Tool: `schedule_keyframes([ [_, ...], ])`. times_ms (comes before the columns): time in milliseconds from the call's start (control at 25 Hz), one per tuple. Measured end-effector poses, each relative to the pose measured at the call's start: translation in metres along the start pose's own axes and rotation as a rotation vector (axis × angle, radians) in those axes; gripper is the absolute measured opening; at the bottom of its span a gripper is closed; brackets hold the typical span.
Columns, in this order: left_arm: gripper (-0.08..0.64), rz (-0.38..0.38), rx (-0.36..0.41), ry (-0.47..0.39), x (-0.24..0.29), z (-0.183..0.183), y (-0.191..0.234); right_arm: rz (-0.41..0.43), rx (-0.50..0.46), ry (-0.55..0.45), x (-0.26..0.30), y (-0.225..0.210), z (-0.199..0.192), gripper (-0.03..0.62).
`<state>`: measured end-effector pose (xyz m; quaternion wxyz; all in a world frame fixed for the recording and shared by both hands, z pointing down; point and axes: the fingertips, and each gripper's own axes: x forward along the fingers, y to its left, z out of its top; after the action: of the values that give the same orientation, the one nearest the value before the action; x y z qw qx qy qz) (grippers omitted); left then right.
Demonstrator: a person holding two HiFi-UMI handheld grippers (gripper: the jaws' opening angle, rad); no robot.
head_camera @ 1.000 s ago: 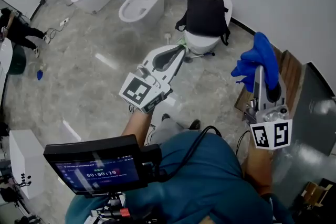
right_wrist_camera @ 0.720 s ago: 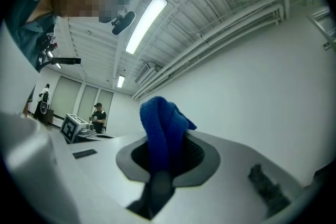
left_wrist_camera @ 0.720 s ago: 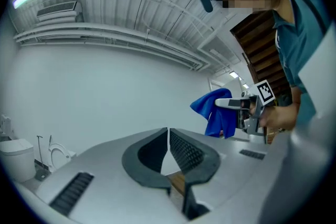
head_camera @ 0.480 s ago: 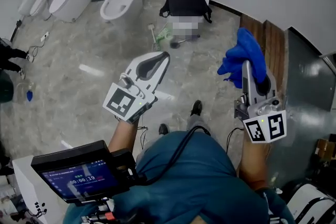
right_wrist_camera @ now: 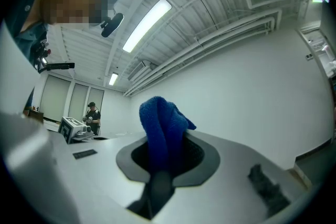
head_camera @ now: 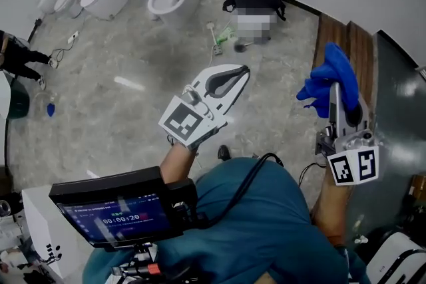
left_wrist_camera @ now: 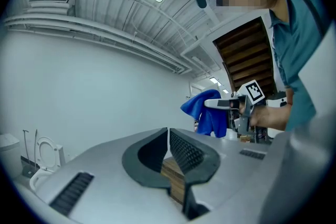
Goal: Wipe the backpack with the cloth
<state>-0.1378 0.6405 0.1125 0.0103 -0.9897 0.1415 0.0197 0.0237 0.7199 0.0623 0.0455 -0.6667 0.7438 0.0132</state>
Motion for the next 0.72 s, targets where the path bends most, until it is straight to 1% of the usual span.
schedule_keyframes([
  [160, 0.017, -0.001, -0.032, 0.004, 0.0, 0.002, -0.018, -0.012, -0.018, 0.03, -0.015, -0.005, 0.002, 0.054],
  [480, 0.017, -0.011, -0.023, -0.012, -0.001, 0.008, -0.049, -0.027, -0.016, 0.027, -0.046, -0.009, 0.003, 0.054],
  [720, 0.017, -0.008, -0.012, -0.029, -0.004, 0.013, -0.065, -0.025, -0.043, 0.007, -0.061, -0.006, 0.012, 0.053],
])
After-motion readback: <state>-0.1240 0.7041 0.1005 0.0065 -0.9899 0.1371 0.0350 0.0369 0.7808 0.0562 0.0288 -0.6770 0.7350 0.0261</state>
